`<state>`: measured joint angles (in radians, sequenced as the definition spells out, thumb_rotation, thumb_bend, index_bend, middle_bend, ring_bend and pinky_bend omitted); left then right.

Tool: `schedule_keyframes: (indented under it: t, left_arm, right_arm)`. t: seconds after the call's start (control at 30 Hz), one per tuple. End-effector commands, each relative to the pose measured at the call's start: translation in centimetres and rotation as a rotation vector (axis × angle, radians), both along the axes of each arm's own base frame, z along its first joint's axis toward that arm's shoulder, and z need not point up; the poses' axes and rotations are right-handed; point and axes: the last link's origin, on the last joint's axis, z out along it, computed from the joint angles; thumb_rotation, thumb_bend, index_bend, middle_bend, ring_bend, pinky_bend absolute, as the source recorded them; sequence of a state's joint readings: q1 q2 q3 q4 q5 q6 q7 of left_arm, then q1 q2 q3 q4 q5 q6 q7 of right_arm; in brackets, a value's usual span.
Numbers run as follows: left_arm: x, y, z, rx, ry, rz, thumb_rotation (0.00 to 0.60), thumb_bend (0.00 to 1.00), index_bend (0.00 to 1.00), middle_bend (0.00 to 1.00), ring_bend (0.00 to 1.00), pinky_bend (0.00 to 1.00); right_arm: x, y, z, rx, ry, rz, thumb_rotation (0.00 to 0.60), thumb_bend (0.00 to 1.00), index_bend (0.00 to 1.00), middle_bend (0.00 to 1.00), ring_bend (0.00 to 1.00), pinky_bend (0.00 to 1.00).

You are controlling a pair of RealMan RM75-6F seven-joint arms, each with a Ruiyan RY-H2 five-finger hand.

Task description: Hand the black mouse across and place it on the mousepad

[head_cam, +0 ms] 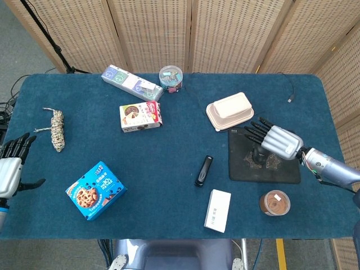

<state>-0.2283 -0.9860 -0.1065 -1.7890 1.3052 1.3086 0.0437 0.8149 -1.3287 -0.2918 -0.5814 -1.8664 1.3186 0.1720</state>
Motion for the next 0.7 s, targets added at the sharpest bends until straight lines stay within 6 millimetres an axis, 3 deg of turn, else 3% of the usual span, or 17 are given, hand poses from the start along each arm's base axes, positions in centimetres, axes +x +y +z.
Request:
schedule_keyframes:
  t: [0.03,0.23,0.43,0.7]
  left_arm:
    - [-0.2,-0.5,0.0,-0.005,0.005,-0.006,0.6,0.11,0.0,0.0,0.0,0.0]
    - [-0.3,-1.7,0.0,0.004,0.003,-0.023,0.6,0.1,0.0,0.0,0.0,0.0]
    - [-1.6,-3.0,-0.3,0.003,0.028,-0.02,0.6,0.1,0.0,0.0,0.0,0.0]
    - [-2.6,-3.9,-0.5,0.013,0.038,-0.038,0.6,0.1,0.0,0.0,0.0,0.0]
  right_arm:
    - [0.4,2.5,2.6,-0.148,-0.197,-0.117,0.6,0.0,0.0,0.0,0.0,0.0]
    - [0.1,7.6,2.8,-0.238,-0.473,-0.379,0.6,0.0,0.0,0.0,0.0,0.0]
    - [-2.3,13.0,2.7,-0.294,-0.689,-0.651,0.6,0.0,0.0,0.0,0.0,0.0]
    - [-4.7,18.4,1.7,-0.377,-0.841,-0.759,0.6,0.0,0.0,0.0,0.0,0.0]
